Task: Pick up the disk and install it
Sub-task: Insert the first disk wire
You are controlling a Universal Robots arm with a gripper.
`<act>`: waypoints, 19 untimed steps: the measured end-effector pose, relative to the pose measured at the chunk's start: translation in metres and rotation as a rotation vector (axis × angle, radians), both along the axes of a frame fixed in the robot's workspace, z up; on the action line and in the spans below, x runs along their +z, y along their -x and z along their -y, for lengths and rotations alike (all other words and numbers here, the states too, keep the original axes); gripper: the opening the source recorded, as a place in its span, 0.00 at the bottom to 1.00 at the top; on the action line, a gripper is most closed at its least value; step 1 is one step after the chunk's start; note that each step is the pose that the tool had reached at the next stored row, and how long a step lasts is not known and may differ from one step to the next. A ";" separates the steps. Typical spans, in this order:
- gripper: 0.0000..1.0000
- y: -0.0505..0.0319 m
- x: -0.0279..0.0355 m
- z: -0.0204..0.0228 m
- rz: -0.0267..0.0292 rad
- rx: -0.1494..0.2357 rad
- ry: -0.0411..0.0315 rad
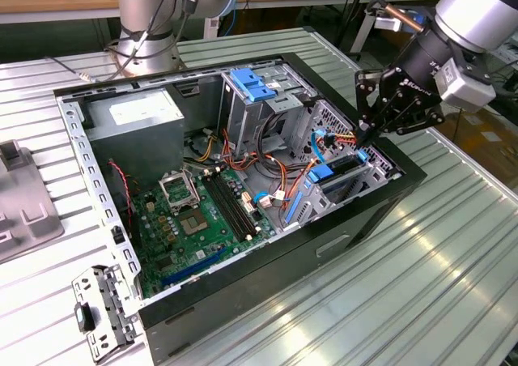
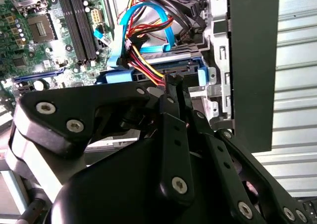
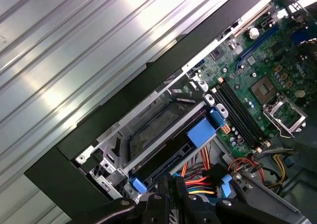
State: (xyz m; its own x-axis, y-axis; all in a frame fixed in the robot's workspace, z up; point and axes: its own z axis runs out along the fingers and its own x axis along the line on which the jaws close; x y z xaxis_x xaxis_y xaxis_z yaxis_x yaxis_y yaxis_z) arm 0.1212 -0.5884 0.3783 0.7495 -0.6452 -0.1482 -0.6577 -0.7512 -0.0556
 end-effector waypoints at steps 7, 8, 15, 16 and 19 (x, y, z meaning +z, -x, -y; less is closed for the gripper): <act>0.17 0.0150 -0.0003 0.0000 0.0000 -0.001 0.0000; 0.17 0.0171 -0.0004 0.0000 0.0000 -0.001 -0.0001; 0.17 0.0317 -0.0007 0.0000 0.0000 -0.002 -0.0004; 0.17 0.0333 -0.0007 0.0000 0.0000 -0.002 -0.0004; 0.17 0.0377 -0.0008 0.0000 0.0000 -0.002 -0.0005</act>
